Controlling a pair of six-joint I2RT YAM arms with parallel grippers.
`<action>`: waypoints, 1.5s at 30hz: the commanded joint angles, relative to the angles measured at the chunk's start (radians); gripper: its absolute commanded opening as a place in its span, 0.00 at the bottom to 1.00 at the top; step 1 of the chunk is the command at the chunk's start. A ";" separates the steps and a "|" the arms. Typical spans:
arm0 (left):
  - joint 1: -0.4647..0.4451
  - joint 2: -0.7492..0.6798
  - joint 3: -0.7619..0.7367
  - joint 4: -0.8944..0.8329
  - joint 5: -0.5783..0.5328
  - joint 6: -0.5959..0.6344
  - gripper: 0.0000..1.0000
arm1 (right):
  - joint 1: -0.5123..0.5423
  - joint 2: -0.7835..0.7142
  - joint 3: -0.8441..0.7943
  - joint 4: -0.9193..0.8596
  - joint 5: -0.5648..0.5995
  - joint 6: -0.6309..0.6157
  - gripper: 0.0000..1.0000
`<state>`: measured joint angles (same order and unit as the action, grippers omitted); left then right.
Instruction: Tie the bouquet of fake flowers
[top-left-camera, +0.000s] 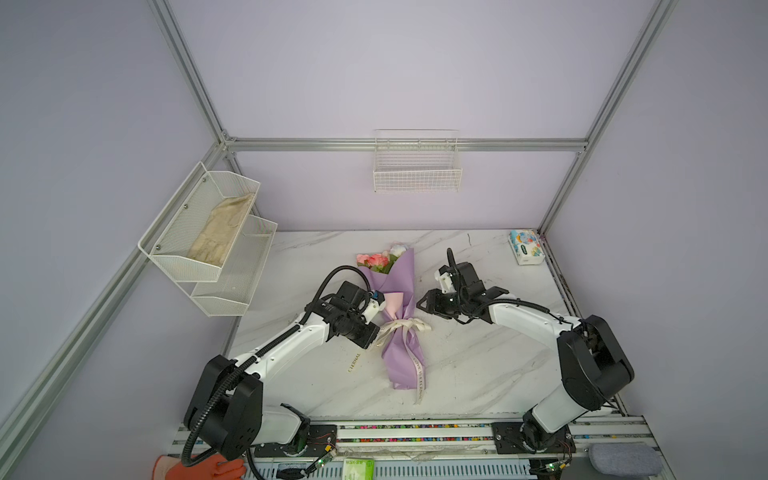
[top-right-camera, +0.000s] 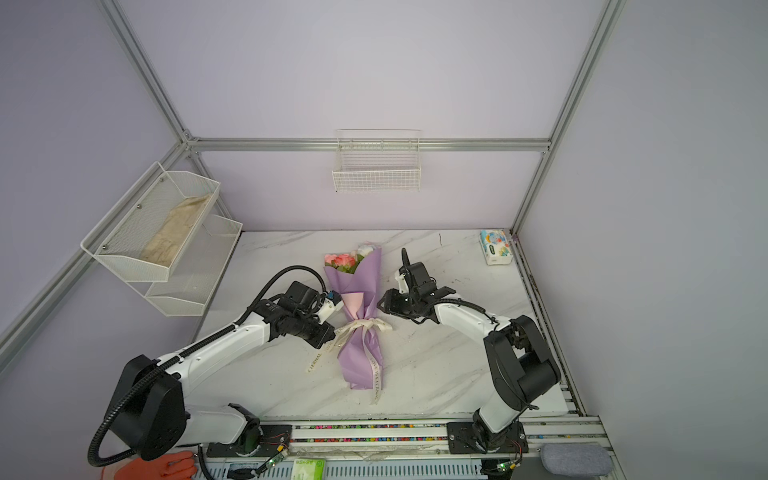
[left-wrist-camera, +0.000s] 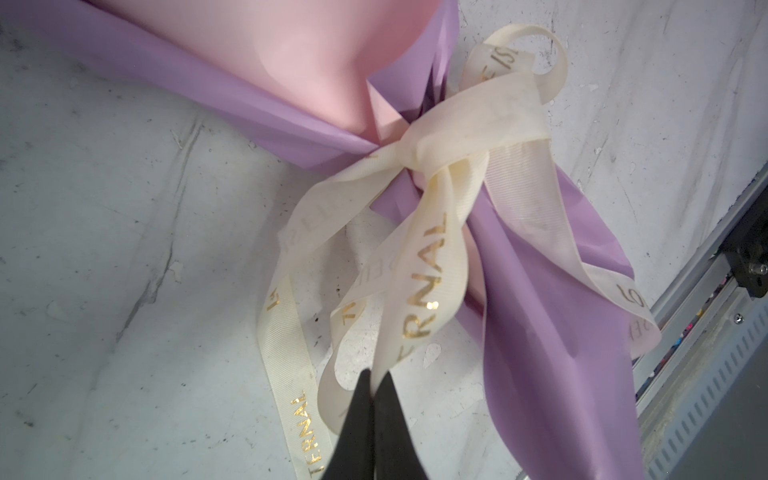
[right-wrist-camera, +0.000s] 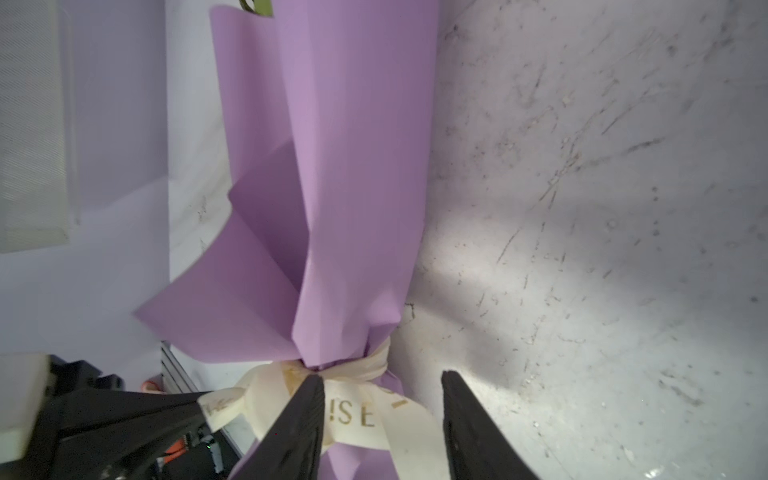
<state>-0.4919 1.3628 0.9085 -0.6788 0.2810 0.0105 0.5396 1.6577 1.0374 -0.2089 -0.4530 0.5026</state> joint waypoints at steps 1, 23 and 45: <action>0.006 -0.013 0.084 -0.002 0.026 0.011 0.00 | 0.007 0.032 0.046 -0.125 -0.032 -0.169 0.49; 0.006 -0.011 0.086 -0.008 0.016 0.014 0.00 | 0.029 0.088 0.084 -0.167 -0.086 -0.268 0.00; 0.007 0.005 0.089 -0.075 -0.136 -0.007 0.00 | 0.030 -0.026 0.019 -0.192 0.222 -0.173 0.00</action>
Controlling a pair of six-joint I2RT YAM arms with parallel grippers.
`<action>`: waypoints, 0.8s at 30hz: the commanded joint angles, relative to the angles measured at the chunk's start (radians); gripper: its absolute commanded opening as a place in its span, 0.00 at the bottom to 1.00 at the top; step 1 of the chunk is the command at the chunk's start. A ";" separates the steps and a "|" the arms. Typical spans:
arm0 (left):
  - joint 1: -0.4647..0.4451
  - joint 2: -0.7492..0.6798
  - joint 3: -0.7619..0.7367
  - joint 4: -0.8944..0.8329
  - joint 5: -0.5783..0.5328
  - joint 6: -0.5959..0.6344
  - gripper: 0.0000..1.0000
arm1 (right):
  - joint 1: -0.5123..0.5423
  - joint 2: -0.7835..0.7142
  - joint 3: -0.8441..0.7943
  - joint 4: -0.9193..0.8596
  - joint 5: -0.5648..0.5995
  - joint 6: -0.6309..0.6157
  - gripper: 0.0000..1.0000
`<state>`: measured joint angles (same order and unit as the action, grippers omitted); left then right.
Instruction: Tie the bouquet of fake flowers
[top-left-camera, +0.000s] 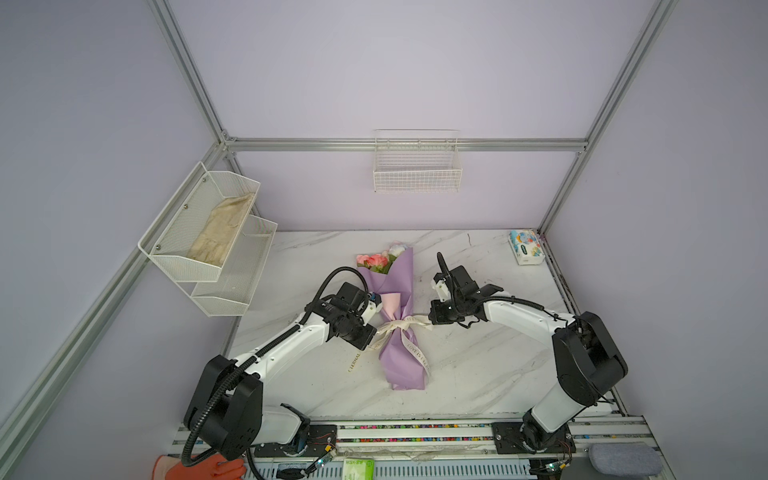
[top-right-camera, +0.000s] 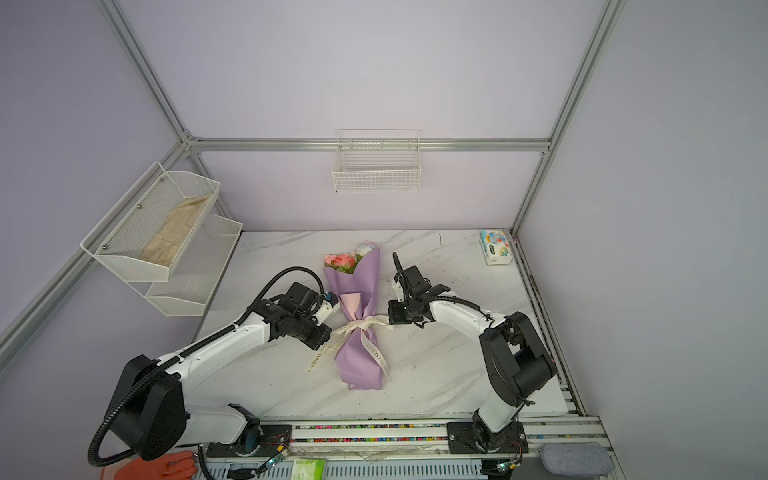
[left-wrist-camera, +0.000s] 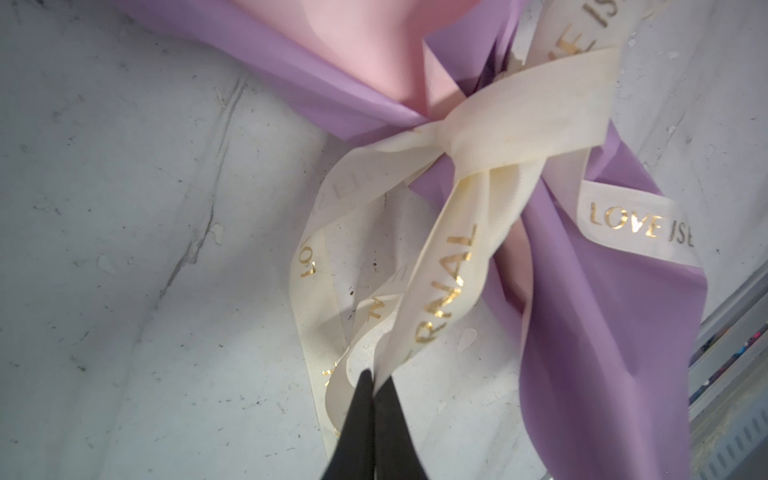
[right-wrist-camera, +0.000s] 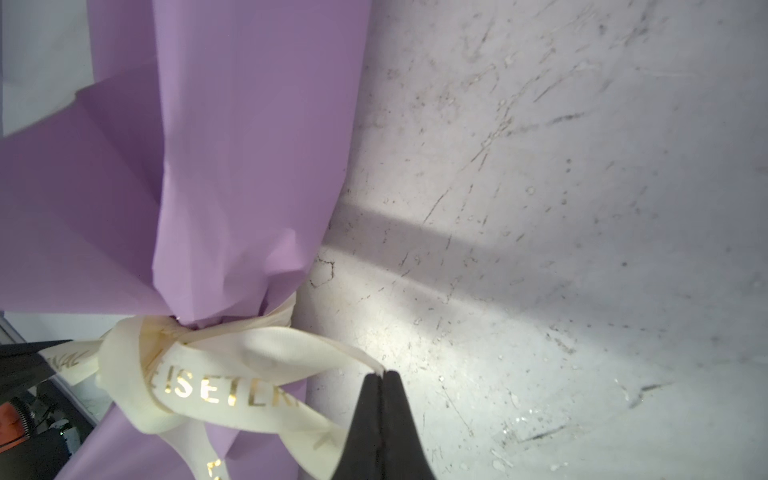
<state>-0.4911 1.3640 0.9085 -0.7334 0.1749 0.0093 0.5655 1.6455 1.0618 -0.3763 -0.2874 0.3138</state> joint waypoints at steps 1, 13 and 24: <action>0.006 0.004 0.089 -0.020 -0.023 -0.005 0.00 | 0.003 -0.015 -0.004 -0.027 0.063 0.020 0.00; 0.006 -0.003 0.090 0.021 0.090 0.018 0.00 | 0.020 -0.110 -0.005 -0.001 -0.090 -0.005 0.32; 0.006 -0.008 0.096 0.031 0.103 0.020 0.00 | 0.130 -0.014 0.007 0.059 -0.127 -0.047 0.42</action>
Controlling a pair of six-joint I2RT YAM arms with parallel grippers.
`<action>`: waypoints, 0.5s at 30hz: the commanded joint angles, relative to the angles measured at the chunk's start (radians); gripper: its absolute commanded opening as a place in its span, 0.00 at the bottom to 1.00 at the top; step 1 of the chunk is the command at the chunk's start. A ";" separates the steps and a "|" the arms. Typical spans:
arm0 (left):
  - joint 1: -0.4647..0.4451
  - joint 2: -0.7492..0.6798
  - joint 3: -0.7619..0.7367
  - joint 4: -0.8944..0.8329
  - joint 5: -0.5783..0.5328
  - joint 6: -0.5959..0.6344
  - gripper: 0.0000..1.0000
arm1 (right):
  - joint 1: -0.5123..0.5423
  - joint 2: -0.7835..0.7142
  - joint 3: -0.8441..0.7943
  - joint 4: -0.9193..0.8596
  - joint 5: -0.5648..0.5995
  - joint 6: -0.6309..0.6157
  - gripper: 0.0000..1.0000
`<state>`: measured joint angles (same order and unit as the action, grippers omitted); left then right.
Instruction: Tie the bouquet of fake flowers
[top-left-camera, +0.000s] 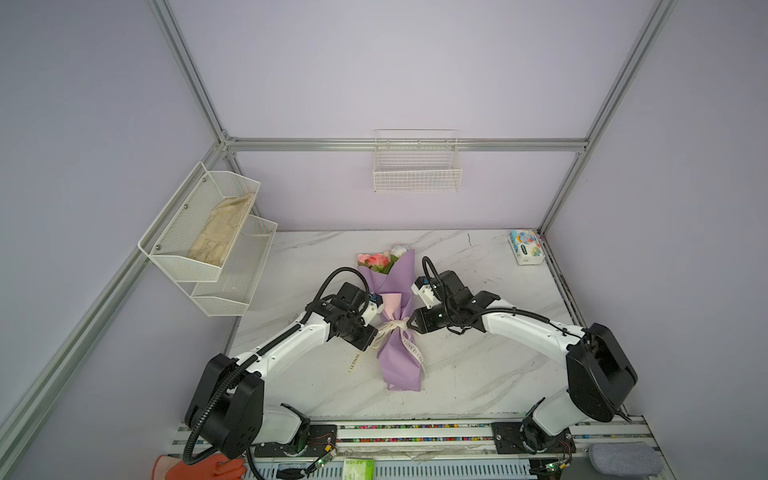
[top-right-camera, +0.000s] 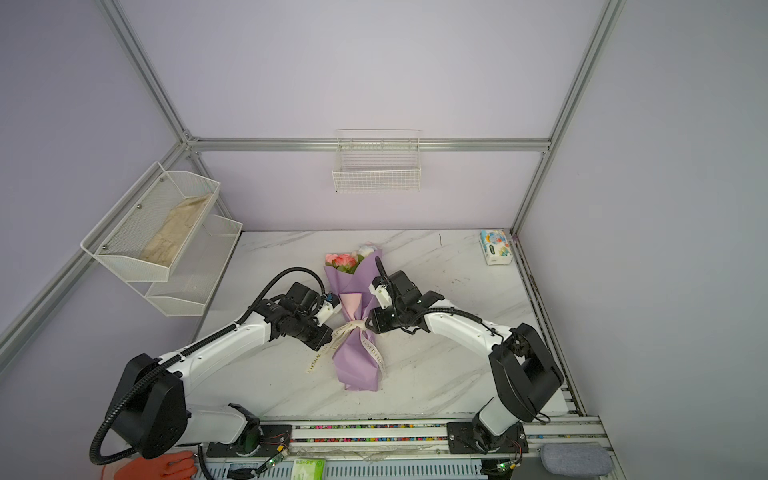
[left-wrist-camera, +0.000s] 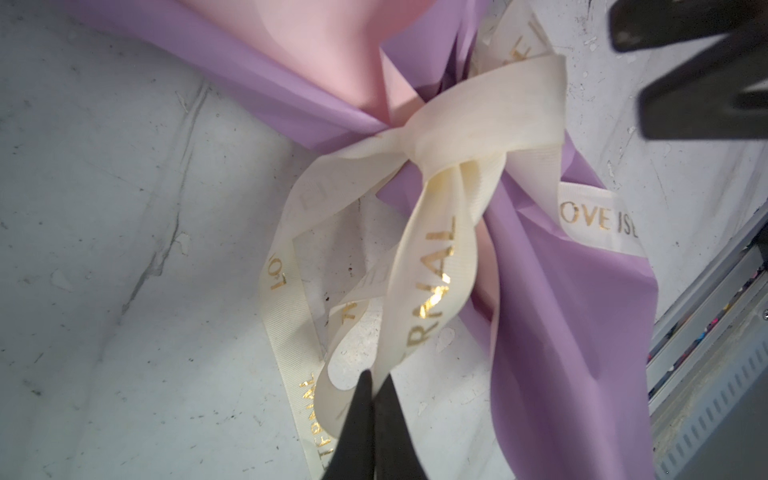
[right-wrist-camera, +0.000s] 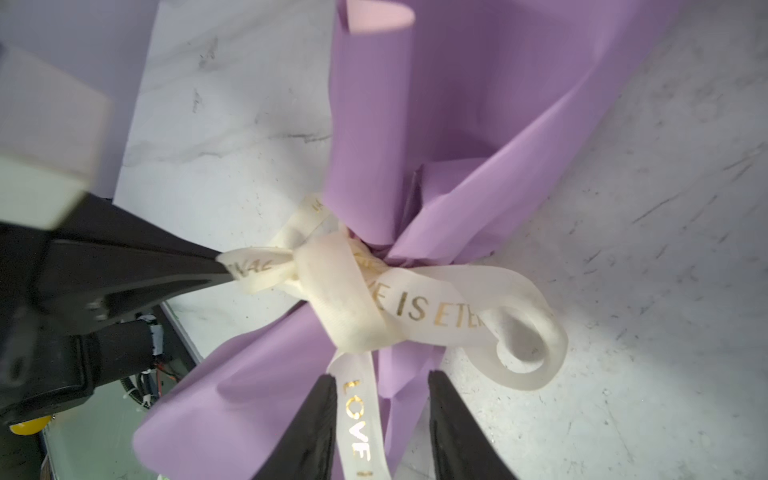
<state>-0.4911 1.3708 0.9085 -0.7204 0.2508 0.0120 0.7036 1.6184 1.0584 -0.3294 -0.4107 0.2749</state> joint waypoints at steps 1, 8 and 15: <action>0.006 -0.017 0.095 0.018 0.028 0.016 0.00 | -0.009 0.008 0.005 0.031 -0.003 -0.005 0.43; 0.006 -0.025 0.092 0.017 0.022 0.017 0.00 | -0.008 0.036 0.033 -0.029 0.091 -0.099 0.44; 0.006 -0.029 0.090 0.016 0.017 0.017 0.00 | 0.000 0.029 0.023 -0.023 0.167 -0.215 0.43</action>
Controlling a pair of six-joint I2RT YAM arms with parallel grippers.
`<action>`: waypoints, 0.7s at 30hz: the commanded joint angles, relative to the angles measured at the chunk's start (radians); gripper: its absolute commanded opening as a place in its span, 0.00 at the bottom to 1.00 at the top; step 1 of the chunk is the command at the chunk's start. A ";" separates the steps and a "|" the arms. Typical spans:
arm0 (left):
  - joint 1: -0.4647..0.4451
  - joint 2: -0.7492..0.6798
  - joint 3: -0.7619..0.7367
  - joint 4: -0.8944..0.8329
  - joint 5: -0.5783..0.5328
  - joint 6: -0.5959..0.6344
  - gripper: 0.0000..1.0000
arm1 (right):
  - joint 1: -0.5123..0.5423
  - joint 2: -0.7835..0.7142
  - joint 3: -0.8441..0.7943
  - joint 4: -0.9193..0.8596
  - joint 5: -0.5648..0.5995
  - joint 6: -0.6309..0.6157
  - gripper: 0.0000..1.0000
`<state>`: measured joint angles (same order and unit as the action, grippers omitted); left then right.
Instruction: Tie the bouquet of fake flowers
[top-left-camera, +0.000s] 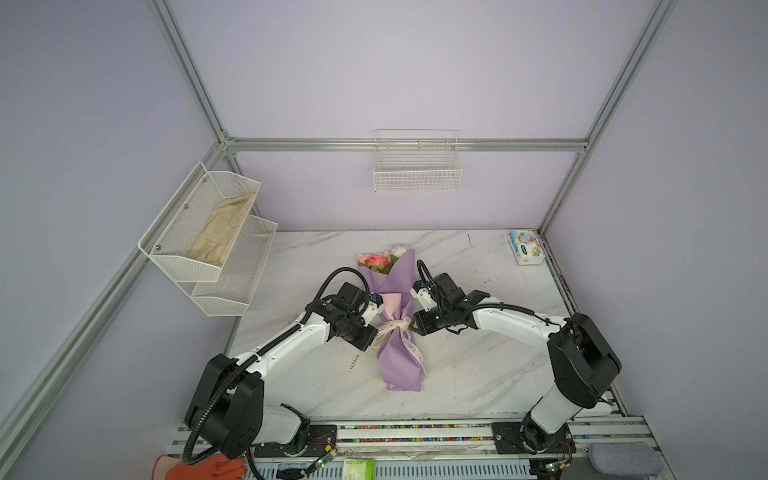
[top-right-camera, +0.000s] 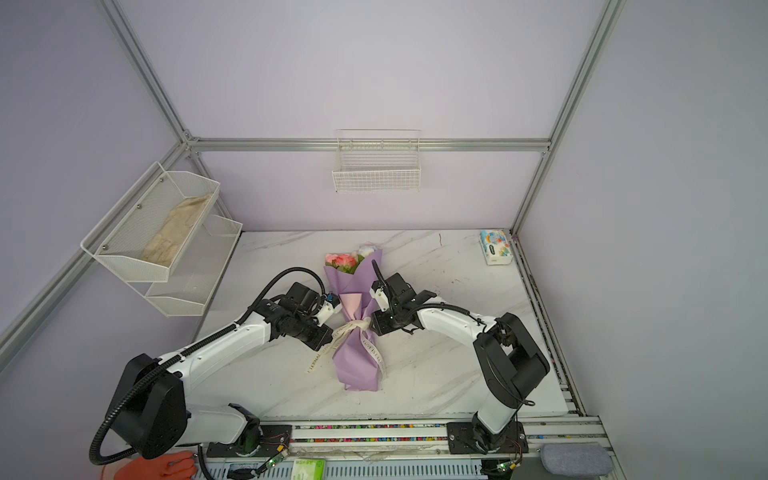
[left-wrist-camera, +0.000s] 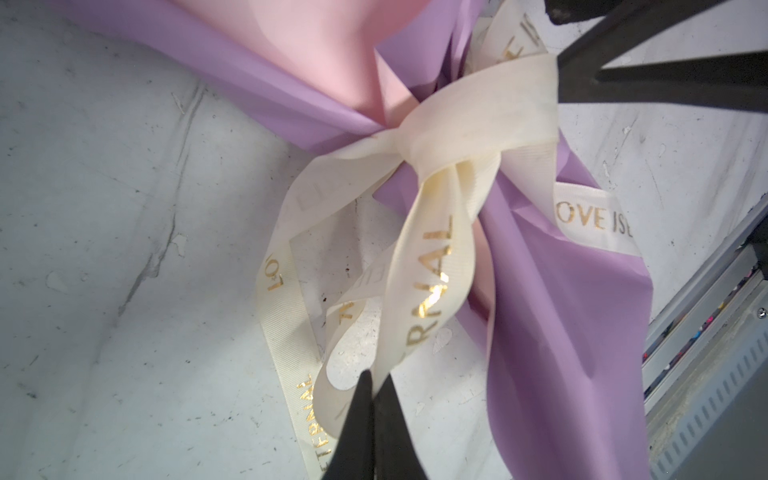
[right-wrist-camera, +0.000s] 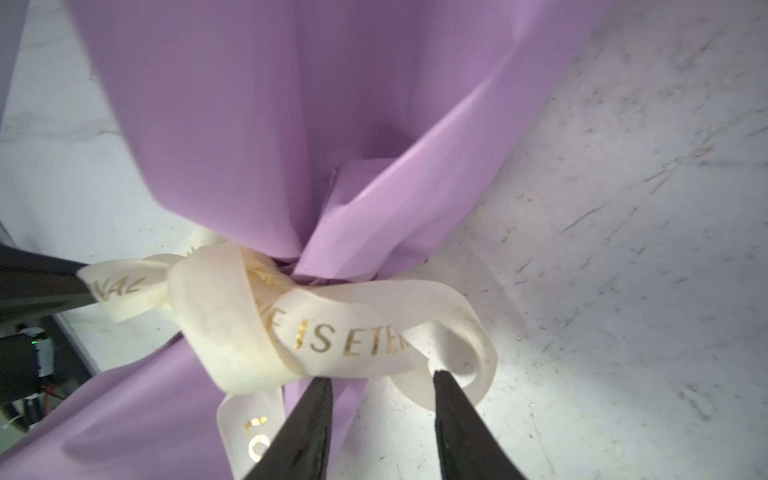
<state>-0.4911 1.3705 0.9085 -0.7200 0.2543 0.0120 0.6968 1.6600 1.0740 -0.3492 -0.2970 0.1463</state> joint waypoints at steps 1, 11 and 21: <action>0.006 -0.027 0.090 0.016 0.012 0.019 0.00 | 0.012 -0.023 0.000 0.024 0.052 -0.102 0.43; 0.008 -0.014 0.095 0.020 0.019 0.024 0.00 | 0.030 -0.033 -0.043 0.115 -0.009 -0.367 0.43; 0.008 -0.014 0.094 0.014 0.011 0.024 0.00 | 0.030 0.007 -0.025 0.158 -0.064 -0.514 0.32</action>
<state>-0.4911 1.3705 0.9085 -0.7200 0.2543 0.0128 0.7212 1.6554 1.0393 -0.2211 -0.3115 -0.2760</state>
